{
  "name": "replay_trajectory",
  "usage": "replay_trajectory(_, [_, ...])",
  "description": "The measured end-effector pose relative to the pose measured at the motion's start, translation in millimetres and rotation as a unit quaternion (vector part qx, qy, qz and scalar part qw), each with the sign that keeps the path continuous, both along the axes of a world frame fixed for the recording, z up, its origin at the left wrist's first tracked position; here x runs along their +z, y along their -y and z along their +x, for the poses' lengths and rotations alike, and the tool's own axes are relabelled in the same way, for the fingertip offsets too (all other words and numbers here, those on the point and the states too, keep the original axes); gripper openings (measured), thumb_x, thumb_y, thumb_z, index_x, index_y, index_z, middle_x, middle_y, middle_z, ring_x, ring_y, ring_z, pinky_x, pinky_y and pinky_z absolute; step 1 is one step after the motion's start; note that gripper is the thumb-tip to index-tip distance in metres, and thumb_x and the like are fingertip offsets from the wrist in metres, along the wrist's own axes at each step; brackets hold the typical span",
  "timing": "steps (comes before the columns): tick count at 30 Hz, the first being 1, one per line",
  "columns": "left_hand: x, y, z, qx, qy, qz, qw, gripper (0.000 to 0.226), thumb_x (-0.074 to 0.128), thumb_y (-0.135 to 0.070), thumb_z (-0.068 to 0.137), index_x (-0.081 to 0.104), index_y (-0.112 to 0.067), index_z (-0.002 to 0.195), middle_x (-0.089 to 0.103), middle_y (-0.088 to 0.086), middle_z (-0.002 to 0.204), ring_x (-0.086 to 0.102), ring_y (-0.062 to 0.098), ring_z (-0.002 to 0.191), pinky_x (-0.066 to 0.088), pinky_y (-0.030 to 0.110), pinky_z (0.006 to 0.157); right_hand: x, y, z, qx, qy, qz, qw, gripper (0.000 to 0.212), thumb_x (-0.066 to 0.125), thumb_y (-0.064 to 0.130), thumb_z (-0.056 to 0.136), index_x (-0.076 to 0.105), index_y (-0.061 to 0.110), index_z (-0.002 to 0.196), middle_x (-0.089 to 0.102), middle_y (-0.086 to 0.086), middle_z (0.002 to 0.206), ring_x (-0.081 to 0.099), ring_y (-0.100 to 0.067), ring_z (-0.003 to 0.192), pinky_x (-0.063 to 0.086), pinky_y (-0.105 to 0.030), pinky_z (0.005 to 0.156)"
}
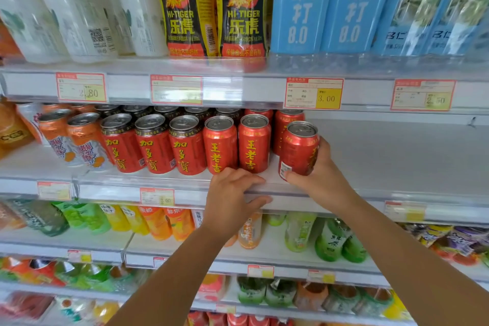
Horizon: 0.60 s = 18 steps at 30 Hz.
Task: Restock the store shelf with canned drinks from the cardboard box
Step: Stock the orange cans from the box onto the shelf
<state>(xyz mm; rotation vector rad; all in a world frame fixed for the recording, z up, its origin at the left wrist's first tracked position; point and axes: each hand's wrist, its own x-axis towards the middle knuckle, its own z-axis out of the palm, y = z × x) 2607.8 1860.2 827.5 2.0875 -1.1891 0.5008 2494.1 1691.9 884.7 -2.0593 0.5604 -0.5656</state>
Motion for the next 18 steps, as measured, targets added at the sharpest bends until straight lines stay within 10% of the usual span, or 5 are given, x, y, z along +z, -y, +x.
replay_trajectory(18, [-9,2,6,-0.012,0.064,-0.018,0.998,0.04,0.062,-0.06,0.078,0.072,-0.03,0.103,0.066,-0.013,0.094,0.052,0.014,0.085,0.029,0.022,0.083,-6,-11,22,-0.122,-0.041,-0.105,0.986,0.087,0.076,0.06,0.067,0.034,0.027,0.135,0.051,0.005,0.131,0.058,-0.016,0.111,0.046,-0.032,0.085])
